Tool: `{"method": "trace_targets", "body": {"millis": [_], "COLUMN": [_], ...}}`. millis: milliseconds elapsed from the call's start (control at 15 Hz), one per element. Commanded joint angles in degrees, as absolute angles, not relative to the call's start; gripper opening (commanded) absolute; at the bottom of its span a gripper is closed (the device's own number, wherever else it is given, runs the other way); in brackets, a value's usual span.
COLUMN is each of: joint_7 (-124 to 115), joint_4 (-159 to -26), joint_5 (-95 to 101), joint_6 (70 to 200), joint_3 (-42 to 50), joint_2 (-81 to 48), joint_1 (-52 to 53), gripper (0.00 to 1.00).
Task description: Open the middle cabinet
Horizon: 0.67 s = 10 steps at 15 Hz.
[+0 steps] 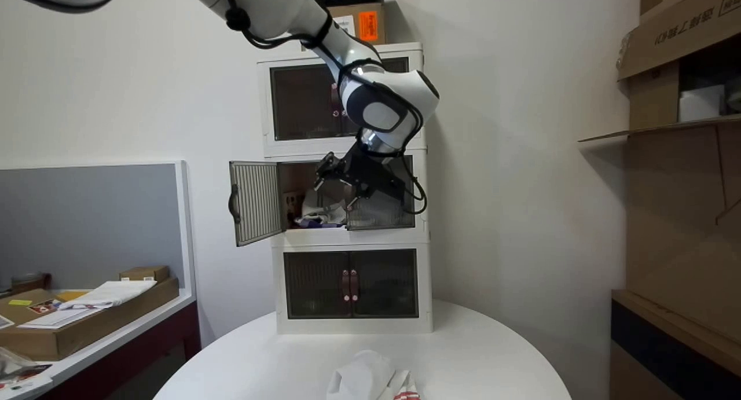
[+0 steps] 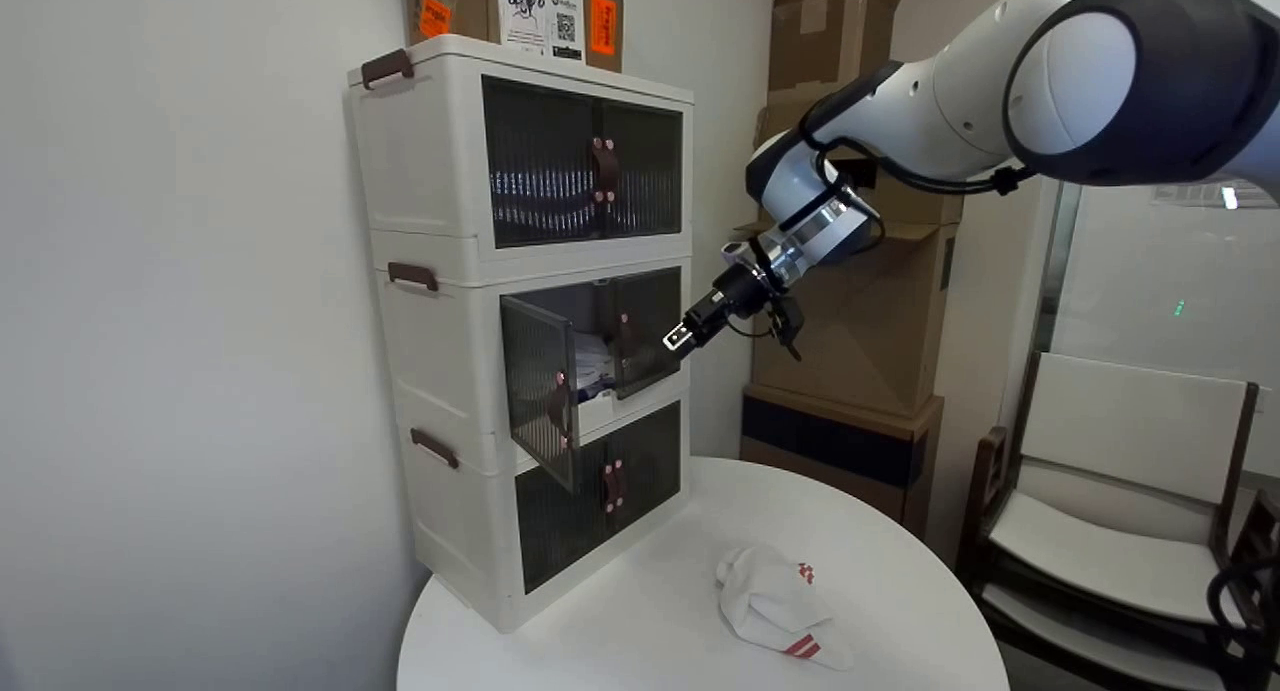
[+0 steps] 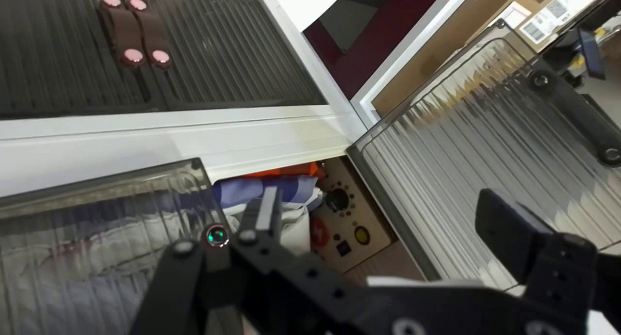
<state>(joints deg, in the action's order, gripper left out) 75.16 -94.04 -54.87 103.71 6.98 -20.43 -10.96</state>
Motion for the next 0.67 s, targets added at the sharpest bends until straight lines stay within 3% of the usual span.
{"method": "trace_targets", "body": {"millis": [0,600], "joint_7": [77.0,76.3], "joint_4": [-88.2,-83.0], "joint_5": [-54.1,-55.0], "joint_6": [108.3,118.3], "joint_3": [6.2,2.3], "joint_2": [-24.3,-29.2], "joint_1": [-11.6,-11.4], "gripper": [1.0,1.0]}}
